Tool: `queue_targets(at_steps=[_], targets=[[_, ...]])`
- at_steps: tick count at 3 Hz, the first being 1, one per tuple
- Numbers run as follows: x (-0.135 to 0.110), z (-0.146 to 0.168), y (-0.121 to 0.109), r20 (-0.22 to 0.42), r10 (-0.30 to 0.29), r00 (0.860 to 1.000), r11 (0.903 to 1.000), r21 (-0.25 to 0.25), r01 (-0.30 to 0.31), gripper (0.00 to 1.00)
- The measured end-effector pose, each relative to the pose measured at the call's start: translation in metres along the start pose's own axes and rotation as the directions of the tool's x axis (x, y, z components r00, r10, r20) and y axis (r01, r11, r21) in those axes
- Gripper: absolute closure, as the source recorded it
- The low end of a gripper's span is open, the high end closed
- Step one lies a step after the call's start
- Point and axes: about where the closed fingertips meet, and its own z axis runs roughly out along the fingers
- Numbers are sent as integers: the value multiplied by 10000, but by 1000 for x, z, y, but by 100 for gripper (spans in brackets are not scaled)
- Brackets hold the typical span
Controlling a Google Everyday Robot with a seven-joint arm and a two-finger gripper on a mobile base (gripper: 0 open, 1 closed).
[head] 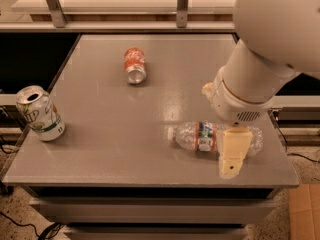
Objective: Move water bottle near coke can
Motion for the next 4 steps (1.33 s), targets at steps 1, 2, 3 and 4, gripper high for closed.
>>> queue_targets(at_steps=[1,2,3,4], targets=[[-8,17,-4,-169,-234,9996,9994,-248,229,0],[-8,30,-9,-298,-296,9991,9986,-447,282,18],[-5,40,-13,-425,-326,9986,9977,-604,300,41],[-3,43,-20,-444,-318,9985,9978,-598,291,64]])
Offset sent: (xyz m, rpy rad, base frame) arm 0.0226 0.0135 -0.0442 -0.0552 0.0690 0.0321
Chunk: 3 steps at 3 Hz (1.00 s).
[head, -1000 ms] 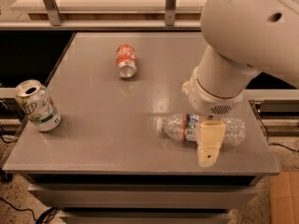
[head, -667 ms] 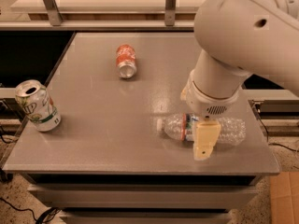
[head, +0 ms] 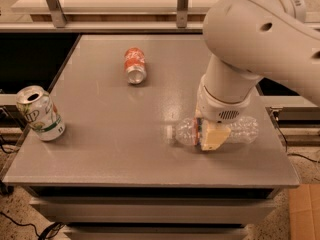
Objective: Move water bottle near coke can
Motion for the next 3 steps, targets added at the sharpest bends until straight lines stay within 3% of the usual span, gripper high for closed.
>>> queue_targets(at_steps=[1,2,3], targets=[[1,-4,-7,97,25,9999,10000,74,-25,88],[0,-4,-7,91,13,10000,10000,98,-14,100],[0,-5,-7,91,6,10000,9999,118,-7,100]])
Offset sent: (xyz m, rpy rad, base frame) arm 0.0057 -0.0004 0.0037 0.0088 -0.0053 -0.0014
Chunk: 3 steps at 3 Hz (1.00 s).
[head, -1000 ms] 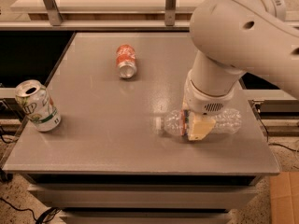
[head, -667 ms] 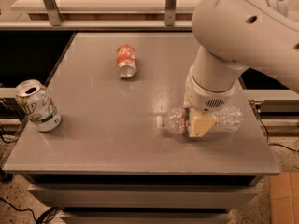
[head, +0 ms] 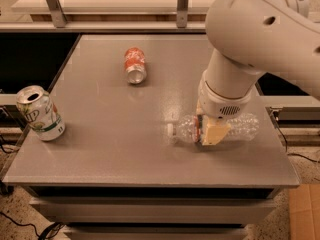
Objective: Move water bottle near coke can
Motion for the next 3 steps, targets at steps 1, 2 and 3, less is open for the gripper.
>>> queue_targets(at_steps=[1,2,3], targets=[[-13,-6,-17,-25,-415,9991,9986,328,416,100],[-32,-8,-39,-40,-991,9951,9931,624,991,100],[-51,-3,-64,-42,-1534,9882,9853,754,1533,100]])
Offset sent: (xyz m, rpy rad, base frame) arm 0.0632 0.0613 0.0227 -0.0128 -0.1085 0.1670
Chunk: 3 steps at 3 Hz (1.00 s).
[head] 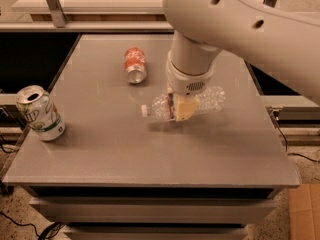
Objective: Move water bottle near coke can
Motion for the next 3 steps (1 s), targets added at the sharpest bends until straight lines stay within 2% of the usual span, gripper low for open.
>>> queue_targets(at_steps=[1,3], targets=[[-10,10,-30,-38,-295,9996,9995,125,296,100],[-21,22,-94,-213,-447,9988,9981,423,456,100]])
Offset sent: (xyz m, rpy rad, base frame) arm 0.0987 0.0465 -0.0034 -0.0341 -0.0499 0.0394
